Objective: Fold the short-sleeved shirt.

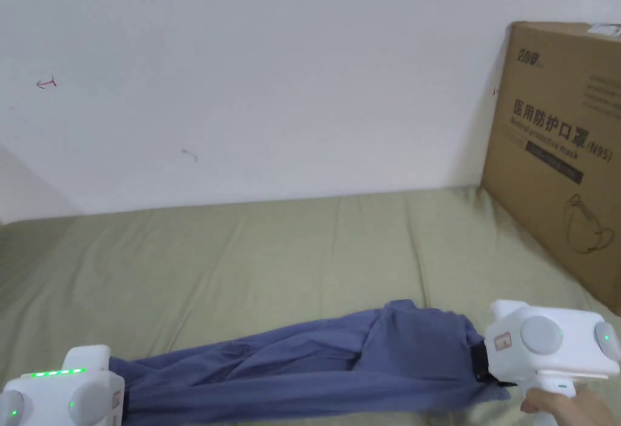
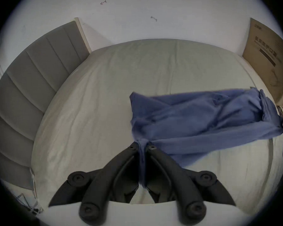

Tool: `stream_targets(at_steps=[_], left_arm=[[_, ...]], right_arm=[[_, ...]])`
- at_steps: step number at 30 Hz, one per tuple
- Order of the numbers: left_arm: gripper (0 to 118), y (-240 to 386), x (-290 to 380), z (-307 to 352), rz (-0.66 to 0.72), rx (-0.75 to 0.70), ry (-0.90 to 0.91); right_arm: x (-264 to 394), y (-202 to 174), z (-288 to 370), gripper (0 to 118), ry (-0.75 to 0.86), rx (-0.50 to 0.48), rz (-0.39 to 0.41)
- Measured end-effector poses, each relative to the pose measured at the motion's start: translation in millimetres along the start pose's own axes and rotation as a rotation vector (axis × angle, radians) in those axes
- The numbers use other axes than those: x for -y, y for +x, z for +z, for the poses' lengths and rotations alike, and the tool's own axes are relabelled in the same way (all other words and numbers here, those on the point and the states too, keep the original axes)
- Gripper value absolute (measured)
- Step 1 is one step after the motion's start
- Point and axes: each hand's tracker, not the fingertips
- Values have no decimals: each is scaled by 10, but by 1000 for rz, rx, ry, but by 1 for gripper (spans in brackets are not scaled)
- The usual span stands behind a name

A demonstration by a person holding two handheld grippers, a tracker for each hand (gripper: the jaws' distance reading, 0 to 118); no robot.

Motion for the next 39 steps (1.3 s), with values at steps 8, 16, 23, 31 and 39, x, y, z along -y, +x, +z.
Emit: stream_targets(at_steps=[8,16,23,31,39], left_arm=[[4,-396,1145,1038,-42,19,33],[4,-636,2722,1784,-64,7,-10],[4,-703,3441,2086,-39,9,-23],[95,-768,3306,2227,-3,41,13],[0,-904,3404,2522,78,171,17]], right_arm=[[1509,154,812,4,11,-26,-41],[2992,395,1464,4,15,-54,-55],[3550,527,1762,4,-15,-70,-102],[3493,301,1981,56,38,-29,-41],[3501,242,2320,16,90,-78,-7]])
